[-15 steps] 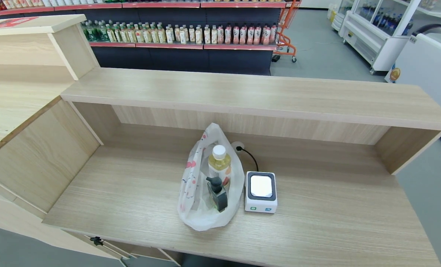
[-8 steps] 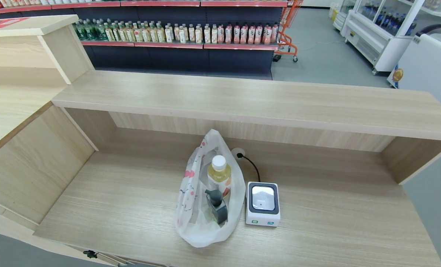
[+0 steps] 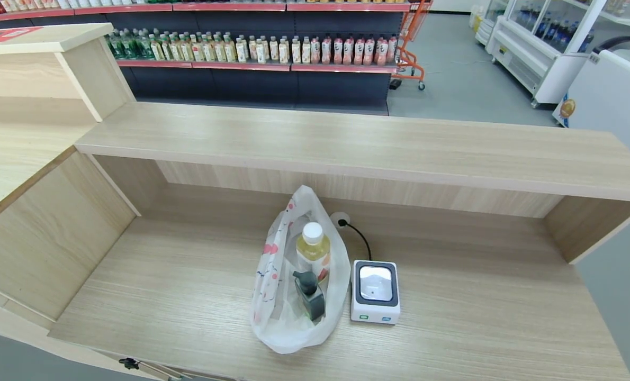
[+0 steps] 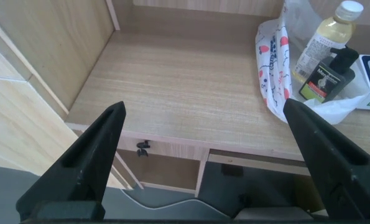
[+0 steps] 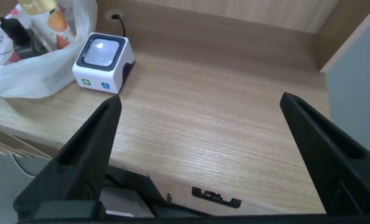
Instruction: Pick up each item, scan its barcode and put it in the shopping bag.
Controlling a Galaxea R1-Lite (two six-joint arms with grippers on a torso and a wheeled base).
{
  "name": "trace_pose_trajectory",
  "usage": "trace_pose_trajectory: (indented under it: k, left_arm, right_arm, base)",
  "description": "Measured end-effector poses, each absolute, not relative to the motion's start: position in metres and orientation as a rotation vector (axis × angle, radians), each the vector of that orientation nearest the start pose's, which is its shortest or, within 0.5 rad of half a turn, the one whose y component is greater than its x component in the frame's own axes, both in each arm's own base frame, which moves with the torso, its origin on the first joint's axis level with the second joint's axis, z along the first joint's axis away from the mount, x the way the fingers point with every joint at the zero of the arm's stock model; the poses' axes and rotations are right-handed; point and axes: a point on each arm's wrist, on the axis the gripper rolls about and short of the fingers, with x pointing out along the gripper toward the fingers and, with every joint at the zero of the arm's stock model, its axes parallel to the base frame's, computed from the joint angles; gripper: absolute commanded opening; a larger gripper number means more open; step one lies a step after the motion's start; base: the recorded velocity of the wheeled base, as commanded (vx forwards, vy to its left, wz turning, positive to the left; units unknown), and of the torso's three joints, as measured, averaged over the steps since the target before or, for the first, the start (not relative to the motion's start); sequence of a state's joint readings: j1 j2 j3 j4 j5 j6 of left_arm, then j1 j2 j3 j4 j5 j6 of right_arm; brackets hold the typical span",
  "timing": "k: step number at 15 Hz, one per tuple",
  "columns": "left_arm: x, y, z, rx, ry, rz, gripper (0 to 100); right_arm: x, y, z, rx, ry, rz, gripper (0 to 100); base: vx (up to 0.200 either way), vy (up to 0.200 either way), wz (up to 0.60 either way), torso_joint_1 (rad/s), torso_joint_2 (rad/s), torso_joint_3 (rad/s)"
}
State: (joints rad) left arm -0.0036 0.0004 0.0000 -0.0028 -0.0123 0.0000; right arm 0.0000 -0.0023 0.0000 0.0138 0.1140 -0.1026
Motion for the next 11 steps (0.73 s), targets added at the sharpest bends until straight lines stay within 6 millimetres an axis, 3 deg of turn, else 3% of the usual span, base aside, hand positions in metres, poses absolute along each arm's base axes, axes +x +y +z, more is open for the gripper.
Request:
trace_pose_trajectory:
  k: [11]
  left_arm:
    - [-0.0228,-0.0002,0.0757,0.0,-0.002,-0.016,100]
  right_arm:
    - [-0.0231,0.0025,0.0737,-0.079,0.011,0.112,100]
  base:
    - [0.0,0.0,0.0,0.0,0.0,0.0]
